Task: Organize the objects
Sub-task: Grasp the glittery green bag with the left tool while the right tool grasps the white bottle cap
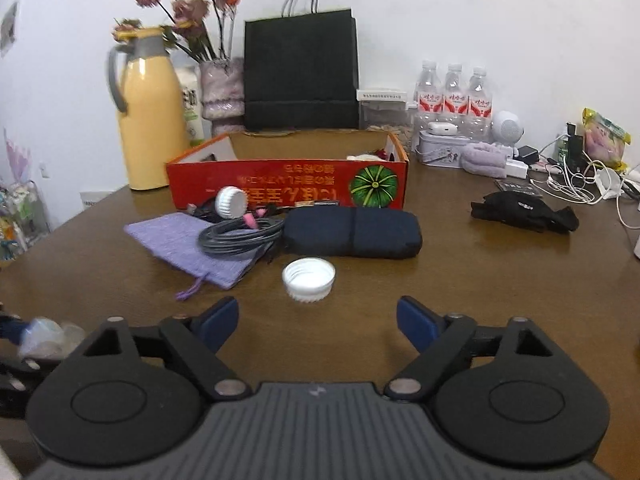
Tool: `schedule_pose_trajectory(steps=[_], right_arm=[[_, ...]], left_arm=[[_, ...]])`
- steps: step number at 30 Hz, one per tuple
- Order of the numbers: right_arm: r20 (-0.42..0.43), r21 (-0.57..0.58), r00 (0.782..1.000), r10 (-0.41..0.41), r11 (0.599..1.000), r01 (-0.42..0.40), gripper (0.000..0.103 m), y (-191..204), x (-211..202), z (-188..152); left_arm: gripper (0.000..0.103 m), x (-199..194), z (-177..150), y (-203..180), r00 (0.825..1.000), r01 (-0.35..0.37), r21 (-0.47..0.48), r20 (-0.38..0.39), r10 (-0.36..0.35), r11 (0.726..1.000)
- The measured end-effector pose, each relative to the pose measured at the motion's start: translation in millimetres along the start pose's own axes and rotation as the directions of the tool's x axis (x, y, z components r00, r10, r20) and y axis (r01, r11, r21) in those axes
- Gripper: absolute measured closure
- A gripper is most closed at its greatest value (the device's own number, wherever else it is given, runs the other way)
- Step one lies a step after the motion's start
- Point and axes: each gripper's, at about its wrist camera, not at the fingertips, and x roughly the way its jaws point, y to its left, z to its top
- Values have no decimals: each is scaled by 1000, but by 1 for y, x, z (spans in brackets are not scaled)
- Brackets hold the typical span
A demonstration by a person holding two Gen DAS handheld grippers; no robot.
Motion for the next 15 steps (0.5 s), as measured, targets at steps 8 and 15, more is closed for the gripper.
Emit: schedule_pose_trajectory(steps=[8,15], right_arm=[[-63,-4,997,45,999,-46,40,8,55,21],[-54,28,996,65,998,-64,62,14,61,18]], left_arm=[[50,23,15,6,999,-35,9,-2,35,999],[58,28,20,9,1000,-24,-2,-17,24,1000]])
